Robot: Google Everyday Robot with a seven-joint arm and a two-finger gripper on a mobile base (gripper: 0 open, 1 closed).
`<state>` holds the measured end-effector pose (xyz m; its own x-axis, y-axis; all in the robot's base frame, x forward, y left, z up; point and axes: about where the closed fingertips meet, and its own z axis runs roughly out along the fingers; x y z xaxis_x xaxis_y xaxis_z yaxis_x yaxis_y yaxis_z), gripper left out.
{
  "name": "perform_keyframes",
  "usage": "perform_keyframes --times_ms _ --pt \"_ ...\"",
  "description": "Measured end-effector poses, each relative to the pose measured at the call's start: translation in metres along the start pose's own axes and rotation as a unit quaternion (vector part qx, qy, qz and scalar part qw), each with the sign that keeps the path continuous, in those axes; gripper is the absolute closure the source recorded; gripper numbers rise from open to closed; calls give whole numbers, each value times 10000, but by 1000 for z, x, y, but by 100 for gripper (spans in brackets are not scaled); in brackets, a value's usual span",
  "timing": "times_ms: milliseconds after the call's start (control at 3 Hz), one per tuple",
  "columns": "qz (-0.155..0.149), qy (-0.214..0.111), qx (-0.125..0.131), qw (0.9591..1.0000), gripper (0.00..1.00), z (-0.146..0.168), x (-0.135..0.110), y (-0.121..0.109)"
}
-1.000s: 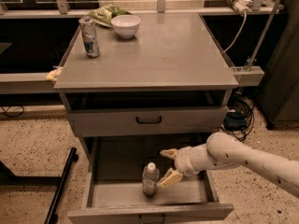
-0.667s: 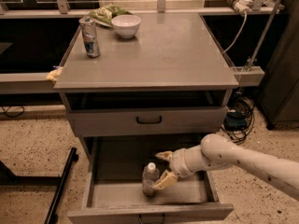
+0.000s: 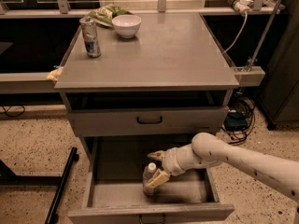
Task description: Pick blue plastic bottle from middle drawer and place on counter
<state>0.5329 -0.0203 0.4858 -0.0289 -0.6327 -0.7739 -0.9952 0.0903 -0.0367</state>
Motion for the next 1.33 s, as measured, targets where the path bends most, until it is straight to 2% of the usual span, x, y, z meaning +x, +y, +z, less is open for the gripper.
perform_keyframes --times_ms 333,1000,1333 --pt "0 -2 0 10000 49 0 0 0" --pt "28 -45 43 10000 96 -10 -4 6" --pt "74 -85 194 9997 100 -33 -16 15"
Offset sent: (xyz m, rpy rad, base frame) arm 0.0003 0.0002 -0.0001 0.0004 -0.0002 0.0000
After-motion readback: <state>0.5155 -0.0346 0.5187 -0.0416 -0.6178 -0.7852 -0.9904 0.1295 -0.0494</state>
